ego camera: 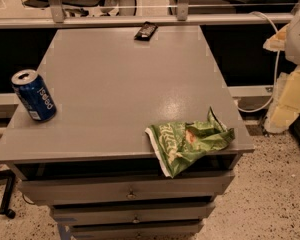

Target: Pick green jalapeno chip bag

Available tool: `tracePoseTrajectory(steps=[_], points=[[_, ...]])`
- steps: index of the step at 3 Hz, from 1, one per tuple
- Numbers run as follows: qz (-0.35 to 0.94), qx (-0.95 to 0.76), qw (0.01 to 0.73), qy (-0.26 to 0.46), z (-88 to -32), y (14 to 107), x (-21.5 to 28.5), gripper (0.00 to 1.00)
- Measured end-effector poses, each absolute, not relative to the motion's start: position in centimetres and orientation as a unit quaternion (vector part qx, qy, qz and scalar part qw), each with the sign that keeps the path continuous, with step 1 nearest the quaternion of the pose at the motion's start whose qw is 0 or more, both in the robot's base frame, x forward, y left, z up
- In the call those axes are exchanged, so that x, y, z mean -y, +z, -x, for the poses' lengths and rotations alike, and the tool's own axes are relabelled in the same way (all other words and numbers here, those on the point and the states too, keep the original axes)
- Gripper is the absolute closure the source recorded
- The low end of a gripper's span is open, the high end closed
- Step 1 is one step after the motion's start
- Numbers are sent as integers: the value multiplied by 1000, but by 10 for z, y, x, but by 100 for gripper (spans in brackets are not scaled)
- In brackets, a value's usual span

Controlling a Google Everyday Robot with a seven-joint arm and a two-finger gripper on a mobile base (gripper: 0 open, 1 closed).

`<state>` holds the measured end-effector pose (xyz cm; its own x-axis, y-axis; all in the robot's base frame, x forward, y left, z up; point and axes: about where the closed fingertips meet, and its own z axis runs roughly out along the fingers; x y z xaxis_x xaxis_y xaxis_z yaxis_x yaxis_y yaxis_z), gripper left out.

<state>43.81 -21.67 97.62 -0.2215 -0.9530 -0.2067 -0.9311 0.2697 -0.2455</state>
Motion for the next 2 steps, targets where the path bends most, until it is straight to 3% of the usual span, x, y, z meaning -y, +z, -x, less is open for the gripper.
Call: tracePoseTrajectory(steps=[2], points=[[604, -778, 176, 2, -438, 962, 210, 0]])
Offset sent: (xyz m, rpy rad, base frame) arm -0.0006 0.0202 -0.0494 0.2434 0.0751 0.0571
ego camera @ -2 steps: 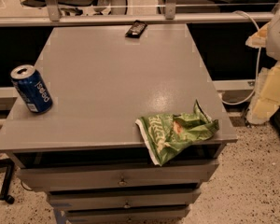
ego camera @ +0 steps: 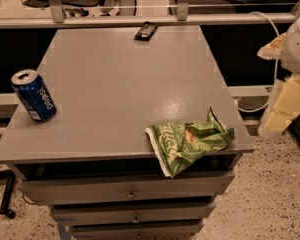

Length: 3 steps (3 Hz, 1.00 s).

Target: Pick green jalapeno chip bag

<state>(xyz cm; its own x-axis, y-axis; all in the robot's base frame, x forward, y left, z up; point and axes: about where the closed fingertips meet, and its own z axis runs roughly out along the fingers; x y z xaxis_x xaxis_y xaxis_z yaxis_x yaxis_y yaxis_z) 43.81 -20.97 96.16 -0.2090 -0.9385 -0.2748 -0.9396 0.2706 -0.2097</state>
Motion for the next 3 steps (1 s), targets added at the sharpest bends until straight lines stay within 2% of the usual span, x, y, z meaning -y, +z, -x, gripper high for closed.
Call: tracePoseTrajectory(steps=[3], points=[[600, -751, 227, 155, -428, 890, 138, 0]])
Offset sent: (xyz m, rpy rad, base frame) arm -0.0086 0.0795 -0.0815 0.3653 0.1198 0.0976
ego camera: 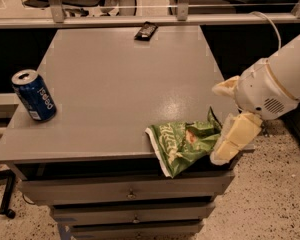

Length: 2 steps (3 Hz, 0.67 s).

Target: Pick green jalapeno chip bag

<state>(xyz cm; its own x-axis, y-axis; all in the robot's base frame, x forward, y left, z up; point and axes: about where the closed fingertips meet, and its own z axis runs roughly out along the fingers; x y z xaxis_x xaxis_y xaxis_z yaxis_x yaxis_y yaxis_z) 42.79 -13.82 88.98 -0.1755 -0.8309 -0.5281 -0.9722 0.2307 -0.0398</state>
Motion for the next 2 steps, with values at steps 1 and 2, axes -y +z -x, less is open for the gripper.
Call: tracePoseTrajectory(steps=[1, 2], points=[[595, -750, 230, 175, -429, 864, 126, 0], [589, -751, 237, 180, -438, 843, 123, 0]])
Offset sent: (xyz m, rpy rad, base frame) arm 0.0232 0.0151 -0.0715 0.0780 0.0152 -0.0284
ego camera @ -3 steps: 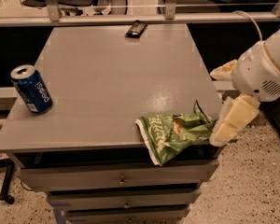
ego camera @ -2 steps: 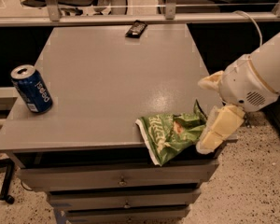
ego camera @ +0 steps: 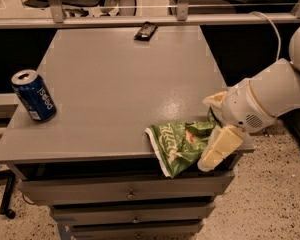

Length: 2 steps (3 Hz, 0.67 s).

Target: Pick green jalapeno chip bag

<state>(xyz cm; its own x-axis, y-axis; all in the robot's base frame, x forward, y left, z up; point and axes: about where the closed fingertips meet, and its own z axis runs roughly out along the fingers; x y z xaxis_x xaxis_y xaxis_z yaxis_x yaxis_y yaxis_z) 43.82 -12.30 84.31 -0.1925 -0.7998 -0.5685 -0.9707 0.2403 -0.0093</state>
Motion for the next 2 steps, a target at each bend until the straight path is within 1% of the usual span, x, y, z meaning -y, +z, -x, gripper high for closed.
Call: tracePoseTrajectory(steps=[1, 2], points=[[586, -752, 241, 180, -446, 833, 123, 15], [583, -754, 243, 181, -451, 831, 124, 39]])
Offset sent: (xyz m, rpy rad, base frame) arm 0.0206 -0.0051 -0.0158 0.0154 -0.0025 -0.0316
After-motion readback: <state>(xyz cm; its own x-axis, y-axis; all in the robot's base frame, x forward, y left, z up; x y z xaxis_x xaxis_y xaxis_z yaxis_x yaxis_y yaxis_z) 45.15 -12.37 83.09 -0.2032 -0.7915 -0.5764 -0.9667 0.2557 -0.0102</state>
